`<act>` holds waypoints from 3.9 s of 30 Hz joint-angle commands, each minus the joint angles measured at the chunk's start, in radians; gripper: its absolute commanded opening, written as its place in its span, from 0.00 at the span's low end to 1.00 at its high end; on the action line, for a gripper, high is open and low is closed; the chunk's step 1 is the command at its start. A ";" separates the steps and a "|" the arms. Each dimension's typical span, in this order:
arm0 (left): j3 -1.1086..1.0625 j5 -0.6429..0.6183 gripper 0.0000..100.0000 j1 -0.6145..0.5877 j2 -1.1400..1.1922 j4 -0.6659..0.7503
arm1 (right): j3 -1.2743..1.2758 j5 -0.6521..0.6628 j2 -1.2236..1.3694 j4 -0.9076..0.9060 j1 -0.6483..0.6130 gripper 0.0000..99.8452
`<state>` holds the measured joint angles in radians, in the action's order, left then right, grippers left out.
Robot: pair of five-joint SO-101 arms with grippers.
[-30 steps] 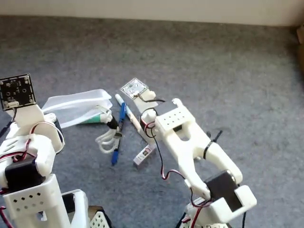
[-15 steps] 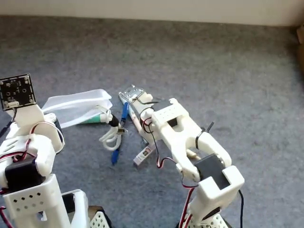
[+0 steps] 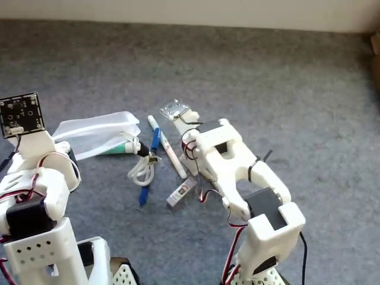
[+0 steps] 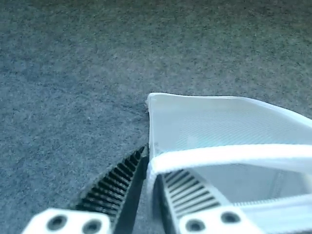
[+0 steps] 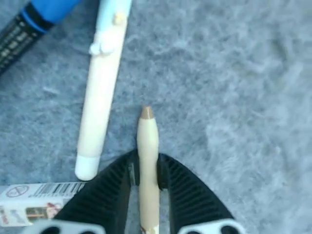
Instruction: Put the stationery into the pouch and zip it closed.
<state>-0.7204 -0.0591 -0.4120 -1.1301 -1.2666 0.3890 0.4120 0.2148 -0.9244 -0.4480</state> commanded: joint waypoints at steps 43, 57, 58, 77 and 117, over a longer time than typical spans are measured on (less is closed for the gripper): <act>0.291 -0.014 0.01 0.064 0.289 -0.063 | 0.352 -0.552 -1.472 0.487 -0.262 0.01; 0.309 -0.041 0.01 0.064 0.367 -0.060 | 0.559 -0.552 -1.403 1.132 -0.335 0.01; 0.309 -0.041 0.01 0.064 0.367 -0.060 | 0.559 -0.552 -1.371 1.175 -0.343 0.01; 0.298 -0.043 0.01 0.064 0.363 -0.061 | 0.550 -0.511 -0.842 1.644 -0.449 0.01; 0.297 -0.043 0.01 0.058 0.367 -0.061 | 0.437 -0.462 -1.205 0.464 -0.487 0.22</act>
<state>-0.4473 -0.0898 -0.3675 -0.7756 -1.3265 0.8907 -0.0545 -0.9298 -0.3721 -0.9605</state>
